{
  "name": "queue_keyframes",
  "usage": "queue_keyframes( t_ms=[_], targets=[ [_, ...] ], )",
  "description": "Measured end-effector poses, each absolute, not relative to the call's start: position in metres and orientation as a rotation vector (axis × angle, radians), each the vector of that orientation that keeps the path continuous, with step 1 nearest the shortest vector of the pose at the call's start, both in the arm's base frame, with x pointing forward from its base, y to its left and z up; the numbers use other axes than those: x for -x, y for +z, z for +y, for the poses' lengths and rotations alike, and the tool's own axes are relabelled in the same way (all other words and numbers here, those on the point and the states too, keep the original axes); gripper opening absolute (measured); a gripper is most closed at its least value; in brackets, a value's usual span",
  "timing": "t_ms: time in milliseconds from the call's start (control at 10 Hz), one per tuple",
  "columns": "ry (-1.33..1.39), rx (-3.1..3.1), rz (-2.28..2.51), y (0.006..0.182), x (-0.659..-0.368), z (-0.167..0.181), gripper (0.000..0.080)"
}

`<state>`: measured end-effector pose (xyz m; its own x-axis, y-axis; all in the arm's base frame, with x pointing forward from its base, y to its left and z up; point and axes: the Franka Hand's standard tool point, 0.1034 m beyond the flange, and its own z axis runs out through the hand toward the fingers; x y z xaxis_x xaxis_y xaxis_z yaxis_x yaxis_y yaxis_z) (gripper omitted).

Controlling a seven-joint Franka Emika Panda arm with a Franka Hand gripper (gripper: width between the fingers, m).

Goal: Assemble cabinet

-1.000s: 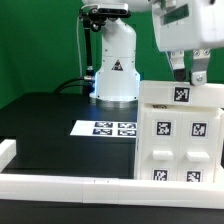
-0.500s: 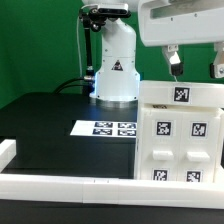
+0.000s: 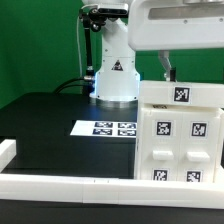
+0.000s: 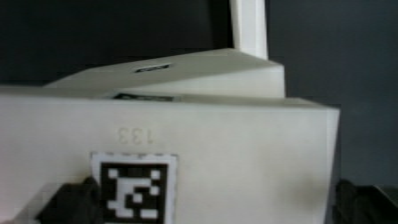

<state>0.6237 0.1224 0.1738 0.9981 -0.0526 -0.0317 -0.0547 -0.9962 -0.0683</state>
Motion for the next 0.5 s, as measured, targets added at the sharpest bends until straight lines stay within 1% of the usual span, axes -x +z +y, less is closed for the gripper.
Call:
queue_keyframes(
  t_ms=[400, 500],
  targets=[
    [0.022, 3.056, -0.344, 0.1739, -0.6257, 0.1169, 0.0649],
    [0.007, 3.037, -0.713, 0.1768, -0.627, 0.1143, 0.0649]
  ],
)
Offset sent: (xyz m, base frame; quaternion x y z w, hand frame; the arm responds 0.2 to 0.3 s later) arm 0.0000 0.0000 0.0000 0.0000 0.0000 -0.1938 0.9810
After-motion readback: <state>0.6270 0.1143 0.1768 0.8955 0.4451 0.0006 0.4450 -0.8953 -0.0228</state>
